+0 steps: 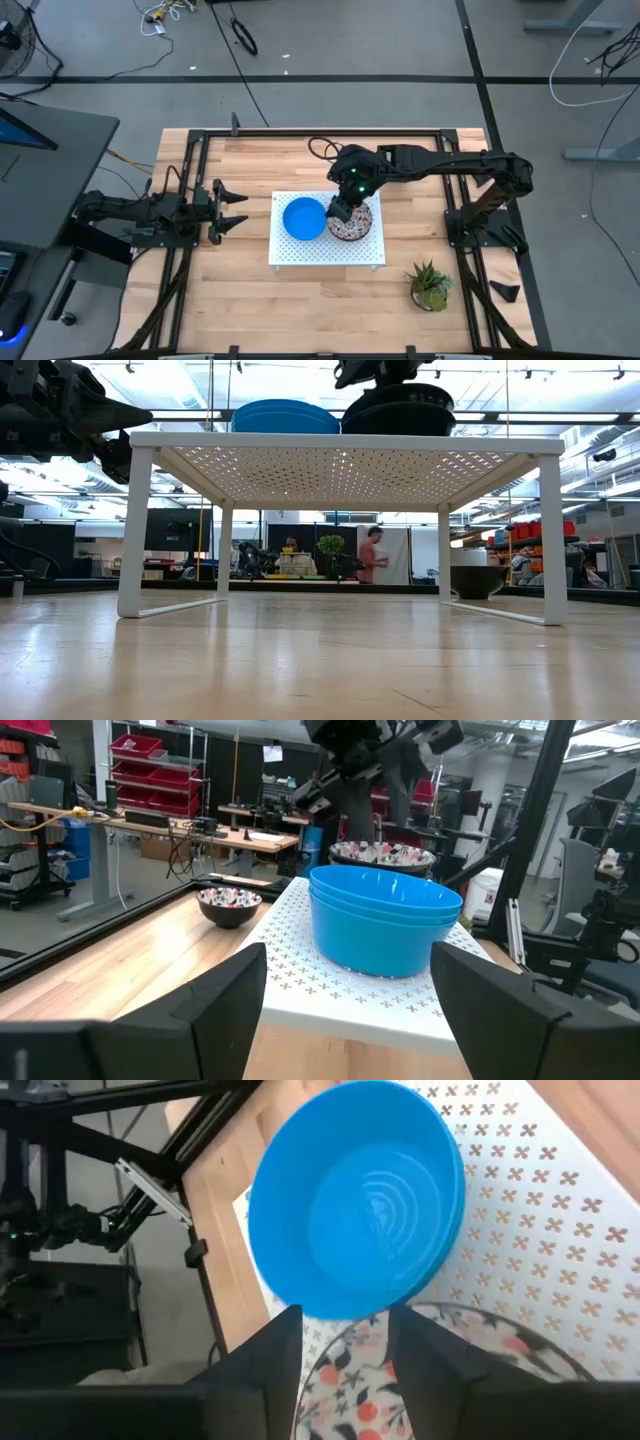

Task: Pick & Place Mini bowls
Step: Stack the orange patterned bowl on top of the orange patterned bowl on the shelf

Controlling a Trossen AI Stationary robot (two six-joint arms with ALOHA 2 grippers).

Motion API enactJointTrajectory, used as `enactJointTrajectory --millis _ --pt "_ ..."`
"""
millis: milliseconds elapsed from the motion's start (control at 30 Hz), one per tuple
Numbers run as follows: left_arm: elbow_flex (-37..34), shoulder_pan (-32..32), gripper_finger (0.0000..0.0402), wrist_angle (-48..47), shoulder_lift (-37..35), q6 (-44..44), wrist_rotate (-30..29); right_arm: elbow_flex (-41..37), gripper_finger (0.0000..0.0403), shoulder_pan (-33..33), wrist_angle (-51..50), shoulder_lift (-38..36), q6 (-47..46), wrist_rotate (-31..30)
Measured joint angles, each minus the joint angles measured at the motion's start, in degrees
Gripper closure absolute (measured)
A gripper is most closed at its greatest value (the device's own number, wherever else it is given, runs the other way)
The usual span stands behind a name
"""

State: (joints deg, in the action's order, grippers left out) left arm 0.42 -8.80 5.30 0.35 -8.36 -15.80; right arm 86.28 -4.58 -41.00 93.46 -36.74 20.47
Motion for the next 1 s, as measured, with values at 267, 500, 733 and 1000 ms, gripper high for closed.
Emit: enactJointTrajectory --millis 267,500,733,1000 --pt "0.00 0.00 0.0113 0.00 0.01 0.02 0.01 0.00 0.0252 -2.52 -3.47 -3.56 0.39 -1.46" --pt "0.00 0.00 0.0113 0.00 -0.01 0.00 0.00 -0.02 0.0252 -6.66 -8.94 -6.53 3.43 -1.53" --pt "0.01 0.00 0.0113 0.00 -0.01 0.01 -0.01 -0.02 0.0252 -11.06 -17.19 -10.23 4.72 -1.58" --pt "-0.01 0.00 0.0113 0.00 0.01 0.02 0.01 -0.02 0.0252 -13.35 -32.07 -12.58 4.02 -6.00"
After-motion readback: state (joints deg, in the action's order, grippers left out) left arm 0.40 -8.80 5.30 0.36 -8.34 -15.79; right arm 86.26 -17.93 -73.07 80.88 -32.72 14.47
